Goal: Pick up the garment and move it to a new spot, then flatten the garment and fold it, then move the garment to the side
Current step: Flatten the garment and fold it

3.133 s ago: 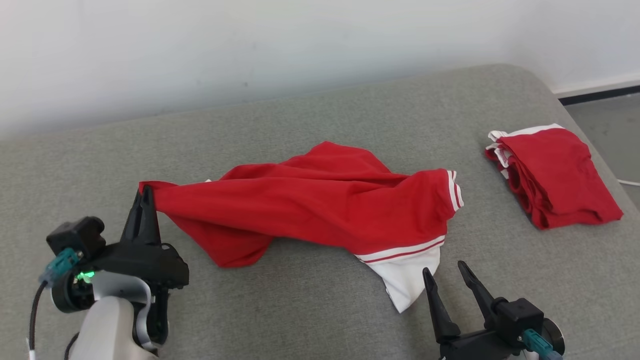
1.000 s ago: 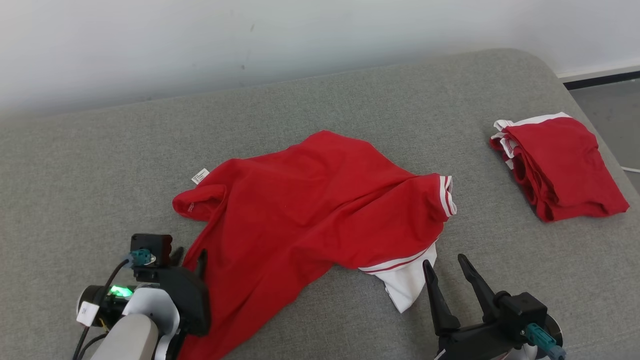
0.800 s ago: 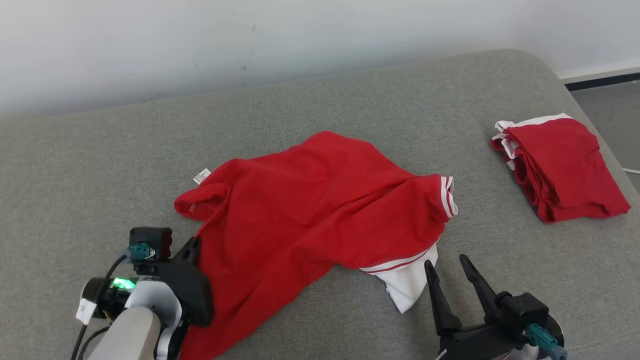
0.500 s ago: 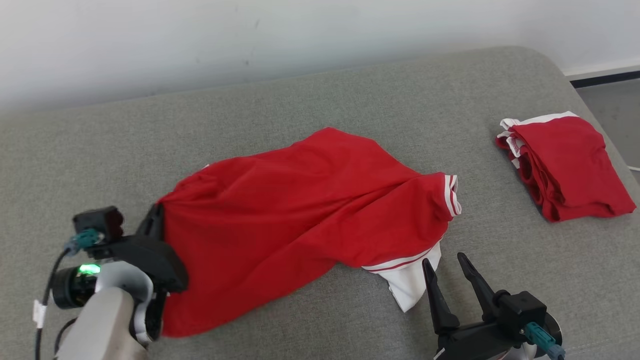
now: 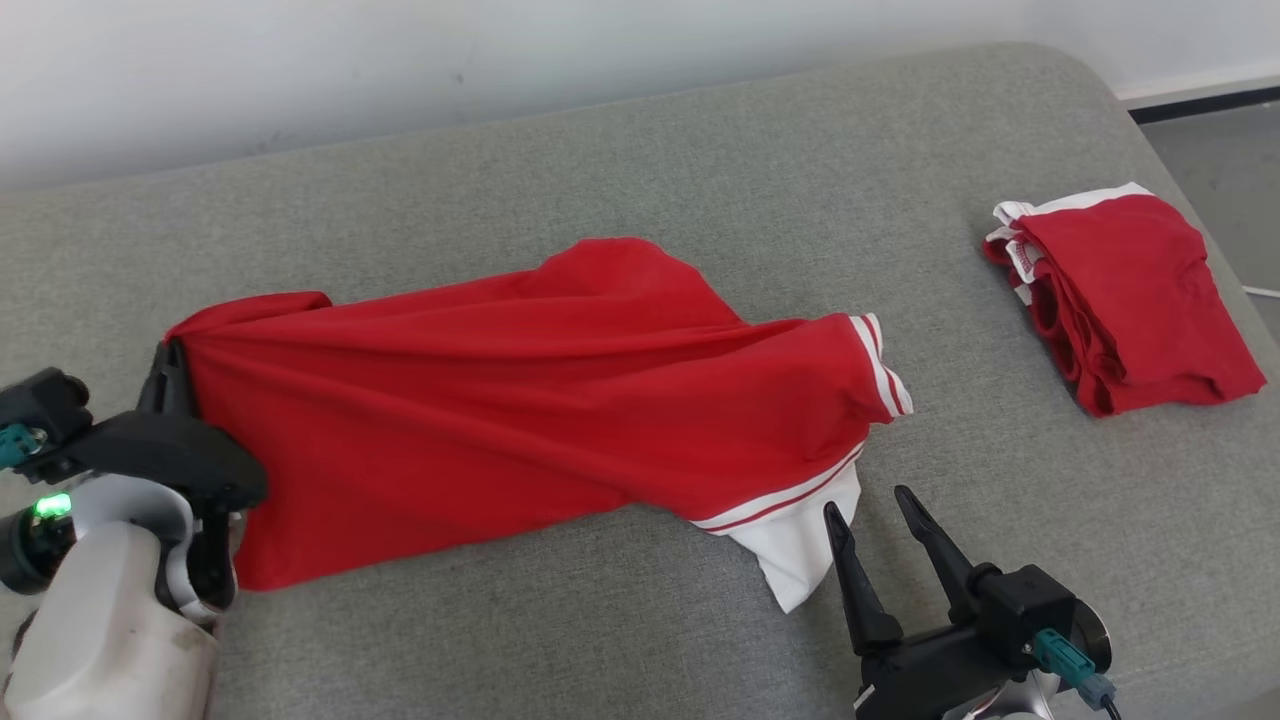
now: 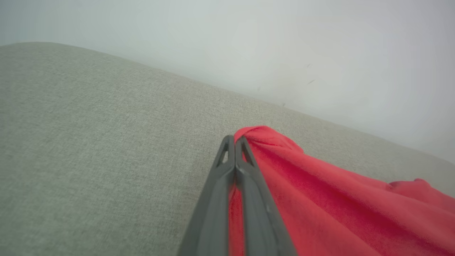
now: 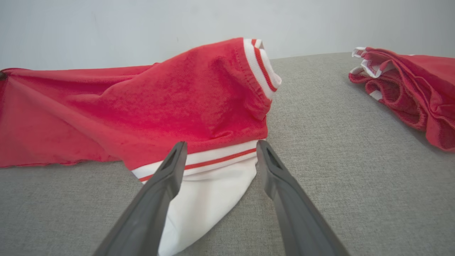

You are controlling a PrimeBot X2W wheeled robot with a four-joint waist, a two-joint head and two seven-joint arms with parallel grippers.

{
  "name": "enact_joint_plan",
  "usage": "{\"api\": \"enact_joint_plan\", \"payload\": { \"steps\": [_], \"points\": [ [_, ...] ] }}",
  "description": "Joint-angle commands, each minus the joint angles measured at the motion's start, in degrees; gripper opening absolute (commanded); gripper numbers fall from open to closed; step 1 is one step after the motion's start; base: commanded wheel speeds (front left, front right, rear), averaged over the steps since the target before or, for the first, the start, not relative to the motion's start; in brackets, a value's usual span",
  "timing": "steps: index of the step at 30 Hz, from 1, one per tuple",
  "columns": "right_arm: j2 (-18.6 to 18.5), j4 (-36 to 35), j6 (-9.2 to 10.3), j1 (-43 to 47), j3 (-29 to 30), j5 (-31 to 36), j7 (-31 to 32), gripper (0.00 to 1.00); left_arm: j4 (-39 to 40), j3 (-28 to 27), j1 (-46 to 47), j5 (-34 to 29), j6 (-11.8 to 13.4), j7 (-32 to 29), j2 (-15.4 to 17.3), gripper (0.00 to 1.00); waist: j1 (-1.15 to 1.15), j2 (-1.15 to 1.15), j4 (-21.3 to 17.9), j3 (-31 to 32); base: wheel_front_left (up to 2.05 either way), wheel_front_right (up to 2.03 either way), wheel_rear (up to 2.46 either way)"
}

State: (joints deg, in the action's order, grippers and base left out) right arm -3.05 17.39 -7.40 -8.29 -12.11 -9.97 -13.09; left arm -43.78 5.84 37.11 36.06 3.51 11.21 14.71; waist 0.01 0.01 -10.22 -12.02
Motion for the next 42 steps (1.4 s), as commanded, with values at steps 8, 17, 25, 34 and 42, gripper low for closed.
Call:
{"api": "enact_joint_plan", "payload": {
  "steps": [8,17,25,34,42],
  "points": [
    [-0.7,-0.9,-0.14,-0.5,-0.6,0.3,0.7,1.00,-3.2,-4.7,3.0,4.4,-1.3,2.7,-0.7,0.00,-0.01,-0.01,-1.0,-0.8,0.00,0.00,0.00],
    [-0.7,-0.9,-0.14,0.0,-0.3,0.1,1.0,1.00,-3.5,-1.3,0.8,-1.2,-3.1,3.9,-0.7,1.00,-0.01,-0.01,1.2,0.6,0.00,0.00,0.00],
    [-0.4,-0.5,-0.14,1.2,1.5,-0.2,0.6,1.00,5.3,-1.8,-5.0,-6.8,-3.5,3.9,-1.4,1.00,-0.01,-0.01,5.5,3.0,0.00,0.00,0.00],
    [-0.2,-0.7,-0.14,3.1,6.2,0.6,0.4,1.00,24.2,-5.5,-19.1,-16.4,-1.8,3.9,-5.2,1.00,-0.01,-0.01,8.9,6.8,0.00,0.00,0.00],
    [0.0,-0.9,-0.14,5.4,9.4,0.9,0.7,1.00,35.4,-5.5,-31.3,-23.8,-3.3,3.9,-9.0,1.00,-0.01,-0.01,9.3,9.2,0.00,0.00,0.00]
  ]
}}
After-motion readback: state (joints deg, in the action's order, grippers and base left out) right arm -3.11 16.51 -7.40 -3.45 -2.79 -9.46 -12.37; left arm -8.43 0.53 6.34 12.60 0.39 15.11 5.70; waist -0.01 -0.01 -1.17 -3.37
